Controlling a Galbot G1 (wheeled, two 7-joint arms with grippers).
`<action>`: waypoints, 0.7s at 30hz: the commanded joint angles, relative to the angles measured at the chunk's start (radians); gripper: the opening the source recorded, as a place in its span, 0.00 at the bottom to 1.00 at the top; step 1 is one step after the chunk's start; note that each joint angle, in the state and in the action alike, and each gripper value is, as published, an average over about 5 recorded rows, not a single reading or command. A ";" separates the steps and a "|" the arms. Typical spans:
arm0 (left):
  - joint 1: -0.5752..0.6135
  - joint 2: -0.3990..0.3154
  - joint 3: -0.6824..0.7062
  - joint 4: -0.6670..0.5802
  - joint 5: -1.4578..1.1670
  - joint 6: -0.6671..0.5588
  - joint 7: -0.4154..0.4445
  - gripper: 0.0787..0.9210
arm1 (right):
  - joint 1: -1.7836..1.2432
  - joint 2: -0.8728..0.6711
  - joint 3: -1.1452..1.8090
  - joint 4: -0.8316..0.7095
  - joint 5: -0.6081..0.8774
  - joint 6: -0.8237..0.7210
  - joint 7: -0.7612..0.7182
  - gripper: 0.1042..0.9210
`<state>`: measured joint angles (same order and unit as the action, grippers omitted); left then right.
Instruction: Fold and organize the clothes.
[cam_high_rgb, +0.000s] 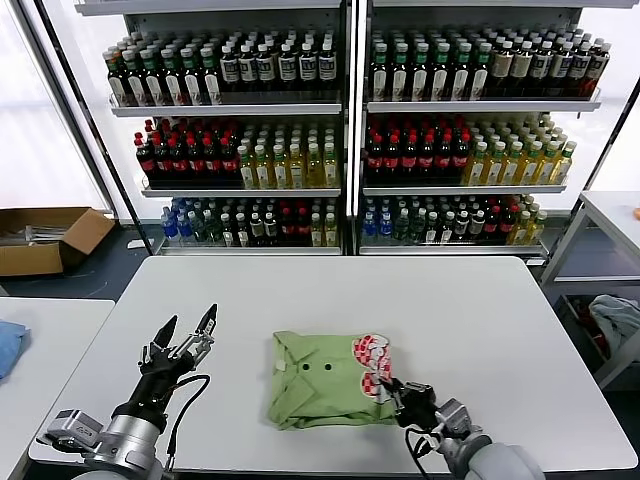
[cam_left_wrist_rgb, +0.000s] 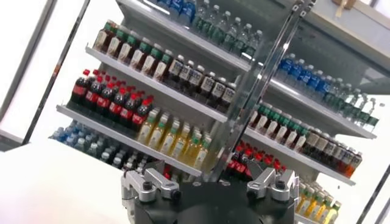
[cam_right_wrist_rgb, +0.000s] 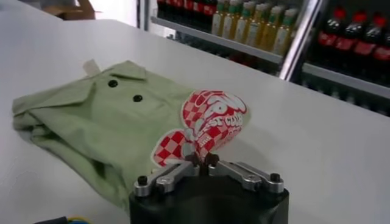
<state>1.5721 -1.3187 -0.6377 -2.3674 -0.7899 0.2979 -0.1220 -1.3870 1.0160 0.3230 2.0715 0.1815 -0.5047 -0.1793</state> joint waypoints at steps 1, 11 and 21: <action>0.006 -0.024 0.022 0.004 0.002 0.000 0.001 0.88 | -0.116 -0.022 0.208 0.065 -0.048 -0.053 0.023 0.16; 0.006 -0.033 0.035 0.004 0.005 -0.003 0.003 0.88 | -0.062 0.106 0.143 0.095 0.027 0.007 0.158 0.51; 0.028 -0.039 0.024 0.004 0.011 -0.014 0.016 0.88 | 0.125 0.283 -0.142 -0.098 0.116 0.078 0.217 0.84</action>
<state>1.5910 -1.3554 -0.6088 -2.3617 -0.7812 0.2890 -0.1137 -1.3928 1.1413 0.3720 2.1116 0.2111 -0.4805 -0.0511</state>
